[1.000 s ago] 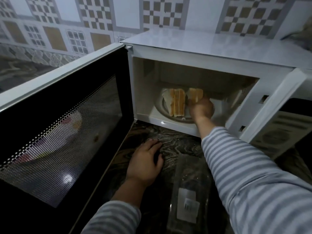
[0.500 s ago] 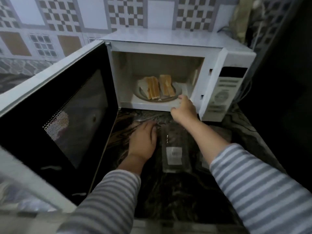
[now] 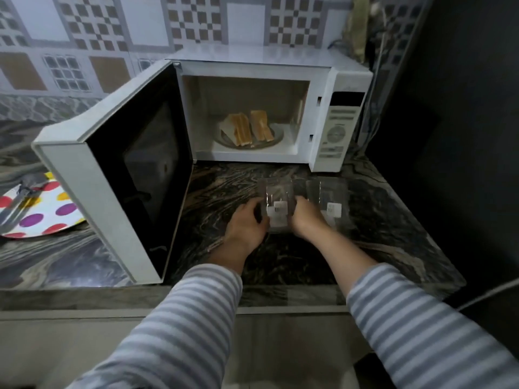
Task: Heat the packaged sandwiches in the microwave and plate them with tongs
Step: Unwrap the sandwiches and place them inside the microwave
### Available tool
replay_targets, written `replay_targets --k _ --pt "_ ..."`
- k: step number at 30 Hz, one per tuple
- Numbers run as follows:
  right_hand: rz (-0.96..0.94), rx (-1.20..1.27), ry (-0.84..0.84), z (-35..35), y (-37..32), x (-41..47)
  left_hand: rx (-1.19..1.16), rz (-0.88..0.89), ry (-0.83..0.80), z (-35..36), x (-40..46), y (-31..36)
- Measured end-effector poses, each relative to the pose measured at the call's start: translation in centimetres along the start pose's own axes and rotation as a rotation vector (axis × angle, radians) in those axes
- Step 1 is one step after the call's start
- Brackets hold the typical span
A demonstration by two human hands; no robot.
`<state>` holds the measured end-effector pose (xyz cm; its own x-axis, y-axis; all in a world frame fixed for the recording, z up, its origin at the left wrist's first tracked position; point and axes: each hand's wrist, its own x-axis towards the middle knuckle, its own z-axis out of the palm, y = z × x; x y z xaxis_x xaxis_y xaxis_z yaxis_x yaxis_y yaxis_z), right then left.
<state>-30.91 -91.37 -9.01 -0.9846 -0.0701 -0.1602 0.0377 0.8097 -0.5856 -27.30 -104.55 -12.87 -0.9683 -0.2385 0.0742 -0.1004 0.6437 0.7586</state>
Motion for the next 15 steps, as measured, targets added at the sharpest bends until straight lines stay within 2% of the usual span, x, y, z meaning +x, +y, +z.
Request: replay_targets --k 4,9,12,15 --pt "0.004 0.064 0.001 1.0 0.6 -0.4 -0.235 -0.14 0.02 -0.2 -1.1 0.1" --pt "0.164 0.507 -0.031 2.0 0.6 -0.8 -0.399 -0.296 0.021 -1.1 -1.8 -0.1" --pt "0.181 0.583 -0.055 2.1 0.8 -1.1 -0.528 -0.378 0.01 -1.7 -2.1 0.5" --pt "0.218 0.644 -0.051 2.4 0.6 -1.0 -0.554 -0.404 0.027 -1.6 -2.0 0.6"
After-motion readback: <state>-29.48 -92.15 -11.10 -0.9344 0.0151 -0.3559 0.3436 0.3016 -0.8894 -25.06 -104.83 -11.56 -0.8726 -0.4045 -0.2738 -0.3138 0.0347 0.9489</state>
